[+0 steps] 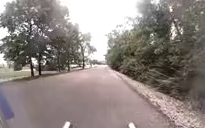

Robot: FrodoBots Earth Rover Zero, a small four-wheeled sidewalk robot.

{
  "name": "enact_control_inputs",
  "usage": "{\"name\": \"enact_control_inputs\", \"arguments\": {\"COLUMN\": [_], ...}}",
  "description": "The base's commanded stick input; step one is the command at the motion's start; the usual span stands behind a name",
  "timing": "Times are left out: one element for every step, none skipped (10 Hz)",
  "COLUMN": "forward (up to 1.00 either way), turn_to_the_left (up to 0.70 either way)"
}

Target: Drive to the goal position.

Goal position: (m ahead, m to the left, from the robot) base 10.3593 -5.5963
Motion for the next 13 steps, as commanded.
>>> {"name": "enact_control_inputs", "arguments": {"forward": [0.60, 0.60, 0.60, 0.60, 0.60, 0.60, 0.60, 0.60, 0.60, 0.60, 0.60, 0.60, 0.60], "turn_to_the_left": [0.00, 0.00, 0.00, -0.02, -0.10, -0.15, -0.12, 0.00, 0.00, 0.00, 0.00, 0.00, 0.00]}}
